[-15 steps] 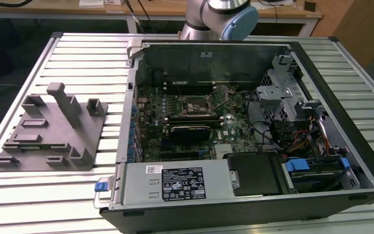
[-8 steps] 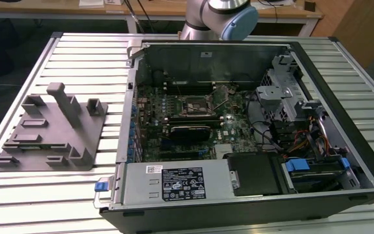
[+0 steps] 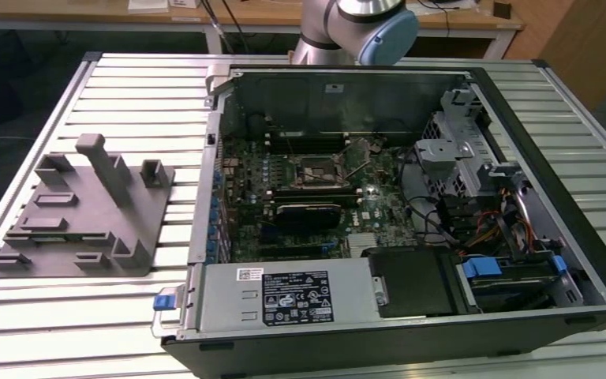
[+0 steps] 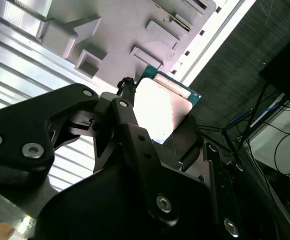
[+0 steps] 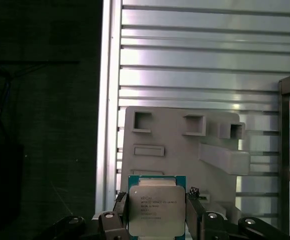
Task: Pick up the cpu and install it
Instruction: 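Pick up the cpu and move it towards the insertion slot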
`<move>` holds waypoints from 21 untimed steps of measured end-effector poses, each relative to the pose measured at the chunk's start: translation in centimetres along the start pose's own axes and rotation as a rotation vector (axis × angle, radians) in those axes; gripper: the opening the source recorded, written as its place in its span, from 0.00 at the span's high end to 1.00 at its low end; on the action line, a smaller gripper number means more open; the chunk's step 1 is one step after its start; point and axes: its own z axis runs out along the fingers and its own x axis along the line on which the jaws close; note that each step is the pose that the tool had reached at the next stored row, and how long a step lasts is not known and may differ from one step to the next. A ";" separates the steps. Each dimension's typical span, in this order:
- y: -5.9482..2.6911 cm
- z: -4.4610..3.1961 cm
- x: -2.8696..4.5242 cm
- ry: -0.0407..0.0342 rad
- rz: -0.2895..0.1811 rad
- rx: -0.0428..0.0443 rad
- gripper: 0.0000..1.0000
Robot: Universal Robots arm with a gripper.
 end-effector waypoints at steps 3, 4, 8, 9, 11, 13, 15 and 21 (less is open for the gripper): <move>0.01 -0.27 -0.01 0.0000 0.000 0.0000 0.45; 0.02 -0.37 -0.01 0.0000 0.000 -0.0001 0.45; 0.04 -0.67 -0.03 -0.0001 0.000 -0.0002 0.45; 0.04 -0.76 -0.03 0.0000 0.000 -0.0003 0.45; 0.04 -0.94 -0.04 0.0000 0.000 -0.0003 0.45; 0.05 -1.09 -0.05 0.0000 0.000 -0.0003 0.45; 0.06 -1.24 -0.05 0.0000 0.000 -0.0003 0.45; 0.08 -1.72 -0.07 0.0000 0.000 -0.0004 0.45</move>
